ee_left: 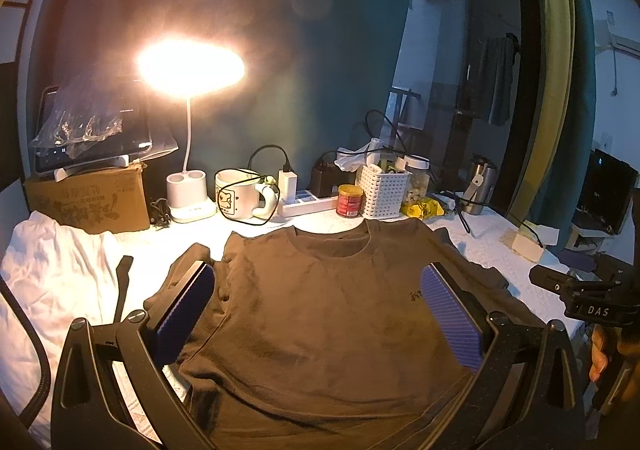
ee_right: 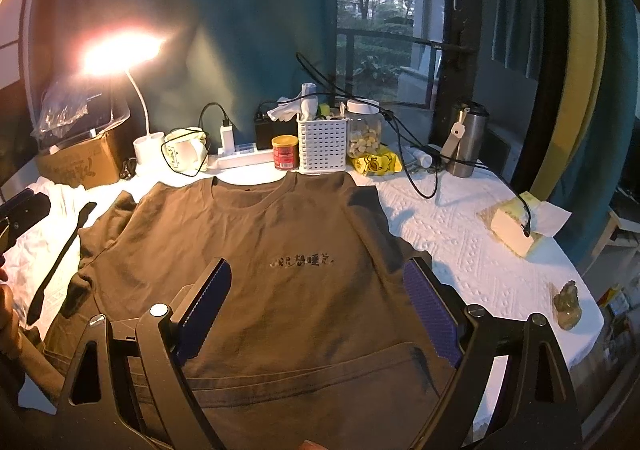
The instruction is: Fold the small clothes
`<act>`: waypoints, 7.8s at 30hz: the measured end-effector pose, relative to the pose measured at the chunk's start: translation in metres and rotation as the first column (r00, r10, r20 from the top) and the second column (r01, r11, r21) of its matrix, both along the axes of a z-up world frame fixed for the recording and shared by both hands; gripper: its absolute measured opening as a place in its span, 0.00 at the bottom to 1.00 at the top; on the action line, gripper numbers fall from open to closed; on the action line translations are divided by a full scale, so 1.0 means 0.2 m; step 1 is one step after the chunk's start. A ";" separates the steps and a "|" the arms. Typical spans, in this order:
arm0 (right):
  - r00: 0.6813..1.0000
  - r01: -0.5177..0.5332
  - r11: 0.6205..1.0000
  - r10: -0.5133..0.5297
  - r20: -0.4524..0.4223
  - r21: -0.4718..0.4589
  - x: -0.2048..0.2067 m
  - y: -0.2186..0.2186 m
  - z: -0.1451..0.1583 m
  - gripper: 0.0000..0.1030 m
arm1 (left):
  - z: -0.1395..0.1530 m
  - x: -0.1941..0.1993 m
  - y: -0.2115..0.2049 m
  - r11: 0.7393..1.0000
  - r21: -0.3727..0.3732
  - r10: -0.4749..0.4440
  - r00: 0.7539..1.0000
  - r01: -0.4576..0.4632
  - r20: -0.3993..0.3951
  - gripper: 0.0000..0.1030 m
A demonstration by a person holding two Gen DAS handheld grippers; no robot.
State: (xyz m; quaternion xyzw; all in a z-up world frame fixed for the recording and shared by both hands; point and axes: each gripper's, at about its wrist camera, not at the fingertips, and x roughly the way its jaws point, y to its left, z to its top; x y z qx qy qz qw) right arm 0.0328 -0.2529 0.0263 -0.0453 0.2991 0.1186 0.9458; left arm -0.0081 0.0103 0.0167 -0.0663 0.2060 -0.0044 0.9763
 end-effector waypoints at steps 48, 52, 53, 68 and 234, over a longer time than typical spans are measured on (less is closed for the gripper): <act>1.000 0.007 1.000 -0.007 -0.015 -0.006 0.04 -0.02 -0.01 0.88 | -0.04 0.08 0.01 1.000 0.015 0.017 0.998 -0.016 -0.061 0.99; 1.000 0.020 1.000 -0.020 -0.022 -0.008 0.09 -0.05 -0.02 0.88 | -0.03 0.13 -0.02 1.000 0.030 0.011 0.997 -0.008 -0.075 0.99; 0.999 0.026 1.000 -0.026 -0.025 -0.008 0.10 -0.06 -0.02 0.88 | -0.03 0.14 -0.02 0.999 0.033 0.008 0.997 -0.005 -0.079 0.99; 0.987 0.103 0.995 -0.103 -0.122 -0.010 0.43 -0.29 -0.17 0.87 | -0.15 0.53 -0.24 0.995 0.042 -0.075 0.964 0.089 -0.257 0.99; 0.926 -0.166 0.979 0.197 -0.323 0.122 0.49 0.05 -0.52 0.44 | -0.44 0.63 0.56 0.985 0.145 0.143 0.915 -0.094 -0.376 0.04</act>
